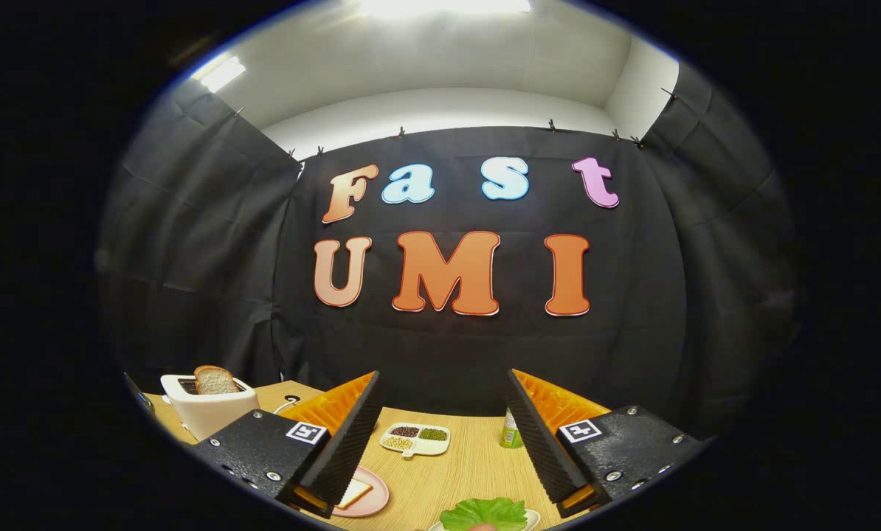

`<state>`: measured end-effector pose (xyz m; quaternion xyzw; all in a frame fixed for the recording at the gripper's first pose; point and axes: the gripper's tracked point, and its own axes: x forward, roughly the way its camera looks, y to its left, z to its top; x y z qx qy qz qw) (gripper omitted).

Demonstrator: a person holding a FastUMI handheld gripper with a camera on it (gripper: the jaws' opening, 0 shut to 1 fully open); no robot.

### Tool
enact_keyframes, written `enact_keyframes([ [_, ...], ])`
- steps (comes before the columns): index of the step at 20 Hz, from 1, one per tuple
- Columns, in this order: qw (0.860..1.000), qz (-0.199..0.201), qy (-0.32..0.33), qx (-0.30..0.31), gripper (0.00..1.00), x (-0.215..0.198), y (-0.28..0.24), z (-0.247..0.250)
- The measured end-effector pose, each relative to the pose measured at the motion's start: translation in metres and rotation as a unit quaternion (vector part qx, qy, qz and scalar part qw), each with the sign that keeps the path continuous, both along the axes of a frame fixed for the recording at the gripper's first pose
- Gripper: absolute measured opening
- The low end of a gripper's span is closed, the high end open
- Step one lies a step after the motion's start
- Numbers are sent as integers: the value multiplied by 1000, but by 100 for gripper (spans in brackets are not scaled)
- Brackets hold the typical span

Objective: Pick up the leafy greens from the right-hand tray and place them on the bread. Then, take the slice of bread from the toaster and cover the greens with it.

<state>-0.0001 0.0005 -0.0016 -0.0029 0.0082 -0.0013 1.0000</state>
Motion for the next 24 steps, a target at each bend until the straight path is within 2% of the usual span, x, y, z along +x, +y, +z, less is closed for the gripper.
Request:
enact_keyframes([
  [19,1000,-11,7,-1,99,-2,-2,-2],
  [24,999,-17,31,-11,99,-1,-6,-17],
])
